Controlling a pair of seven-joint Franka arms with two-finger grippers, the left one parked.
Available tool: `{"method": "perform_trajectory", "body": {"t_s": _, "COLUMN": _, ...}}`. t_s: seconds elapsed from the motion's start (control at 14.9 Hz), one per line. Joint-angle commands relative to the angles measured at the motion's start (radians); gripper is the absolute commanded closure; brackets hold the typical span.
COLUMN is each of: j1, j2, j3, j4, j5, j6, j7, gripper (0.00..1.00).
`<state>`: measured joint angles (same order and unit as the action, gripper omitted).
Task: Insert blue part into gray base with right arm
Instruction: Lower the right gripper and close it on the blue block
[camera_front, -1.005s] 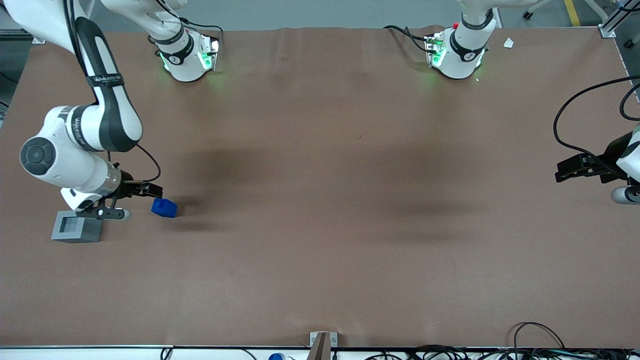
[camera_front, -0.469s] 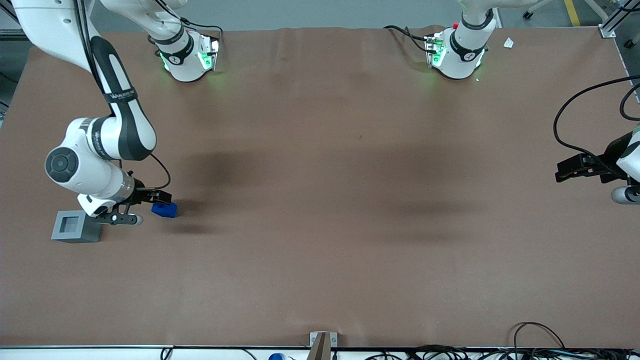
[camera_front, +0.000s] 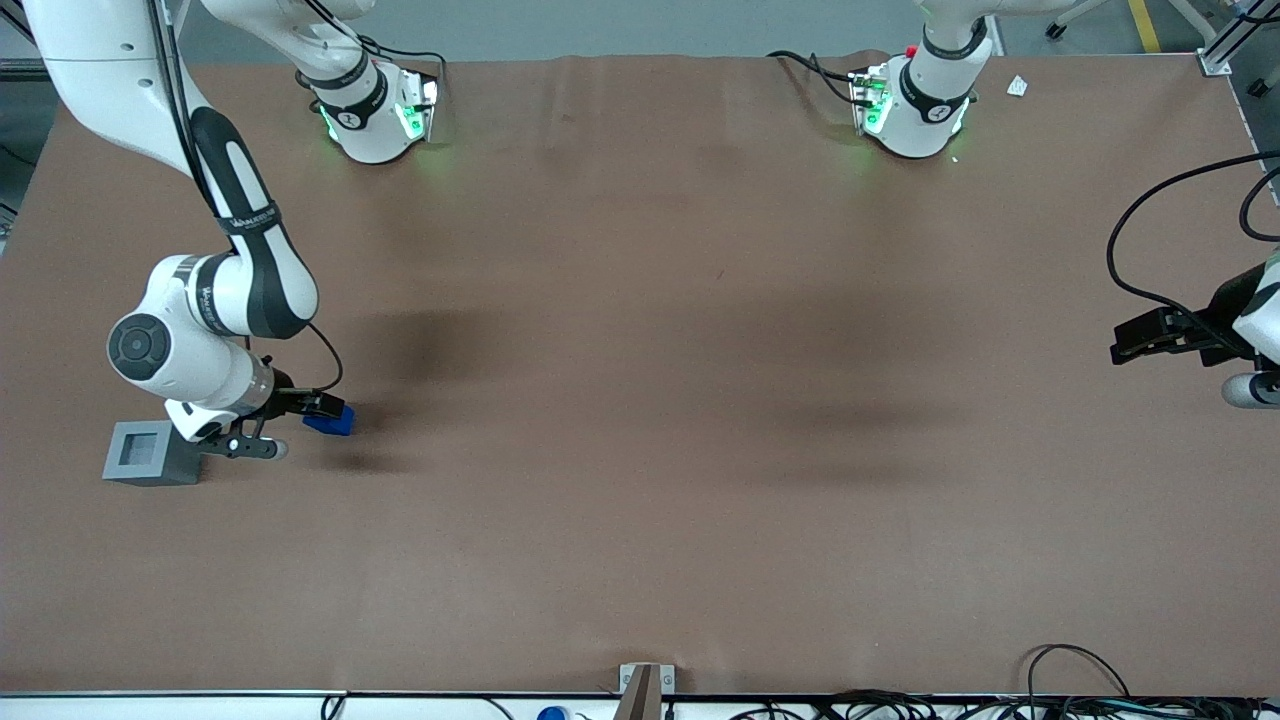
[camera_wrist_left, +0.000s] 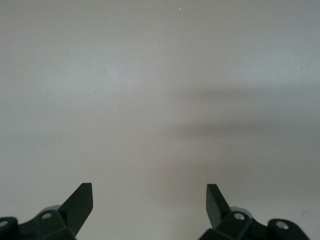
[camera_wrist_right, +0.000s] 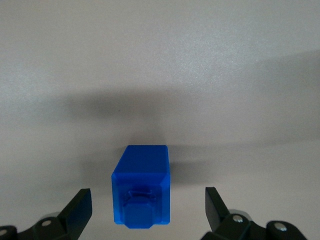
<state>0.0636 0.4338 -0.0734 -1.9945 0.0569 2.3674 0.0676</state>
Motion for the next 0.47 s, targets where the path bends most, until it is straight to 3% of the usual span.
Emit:
{"method": "perform_trajectory", "body": {"t_s": 0.0, "j1": -0.002, "j2": 0.013, "j3": 0.009, "j4": 0.011, "j5": 0.011, "j6": 0.004, "j7": 0.037, "gripper": 0.03}}
{"method": "perform_trajectory", "body": {"t_s": 0.4, "j1": 0.004, "j2": 0.031, "j3": 0.009, "j4": 0.014, "j5": 0.009, "j6": 0.012, "j7": 0.052, "gripper": 0.1}}
